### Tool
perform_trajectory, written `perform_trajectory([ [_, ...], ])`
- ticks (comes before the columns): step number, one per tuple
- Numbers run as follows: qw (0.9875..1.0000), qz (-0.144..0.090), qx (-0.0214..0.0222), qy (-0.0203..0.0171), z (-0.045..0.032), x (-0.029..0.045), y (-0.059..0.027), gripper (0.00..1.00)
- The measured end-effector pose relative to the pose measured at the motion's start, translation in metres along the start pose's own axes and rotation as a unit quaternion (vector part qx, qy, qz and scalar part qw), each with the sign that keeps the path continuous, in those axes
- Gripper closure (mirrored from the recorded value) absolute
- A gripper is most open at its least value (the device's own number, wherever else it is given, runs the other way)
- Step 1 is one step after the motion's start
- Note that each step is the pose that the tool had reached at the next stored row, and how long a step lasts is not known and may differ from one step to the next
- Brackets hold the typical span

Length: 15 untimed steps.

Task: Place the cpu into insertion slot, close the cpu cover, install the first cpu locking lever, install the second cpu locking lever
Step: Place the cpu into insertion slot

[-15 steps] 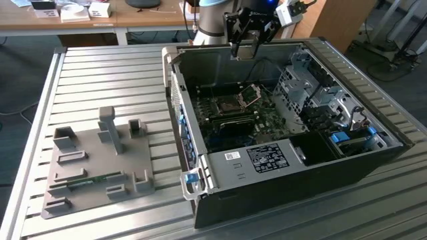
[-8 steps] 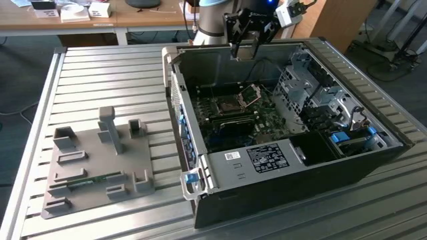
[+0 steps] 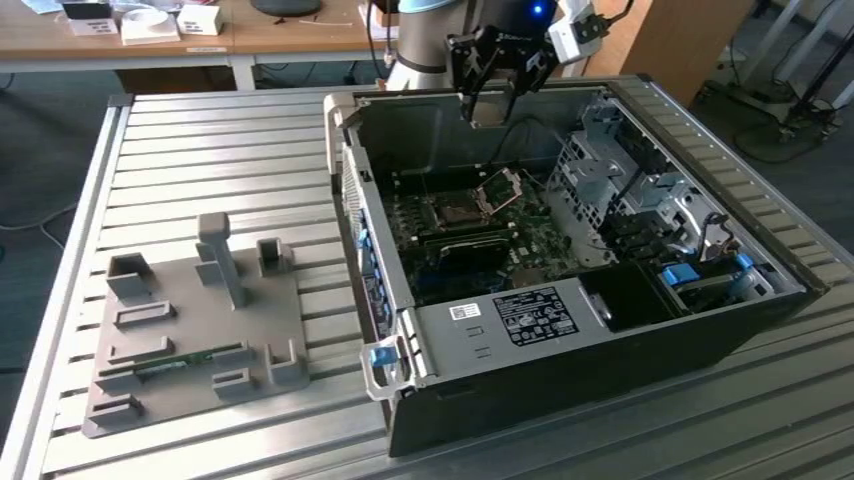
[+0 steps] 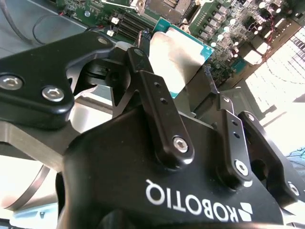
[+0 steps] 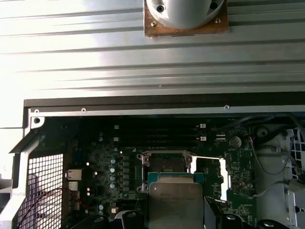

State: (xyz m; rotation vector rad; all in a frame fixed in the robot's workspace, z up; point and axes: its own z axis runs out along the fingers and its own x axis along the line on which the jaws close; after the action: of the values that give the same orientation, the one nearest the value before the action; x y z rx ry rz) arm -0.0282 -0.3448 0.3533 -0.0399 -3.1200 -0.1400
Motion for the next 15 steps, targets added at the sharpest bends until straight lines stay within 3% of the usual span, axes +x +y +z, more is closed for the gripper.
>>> perform_trajectory([
  [15,1.0000,0.000,0.0002,0.0000,0.0043,-0.0001,-0.0004,0.46],
])
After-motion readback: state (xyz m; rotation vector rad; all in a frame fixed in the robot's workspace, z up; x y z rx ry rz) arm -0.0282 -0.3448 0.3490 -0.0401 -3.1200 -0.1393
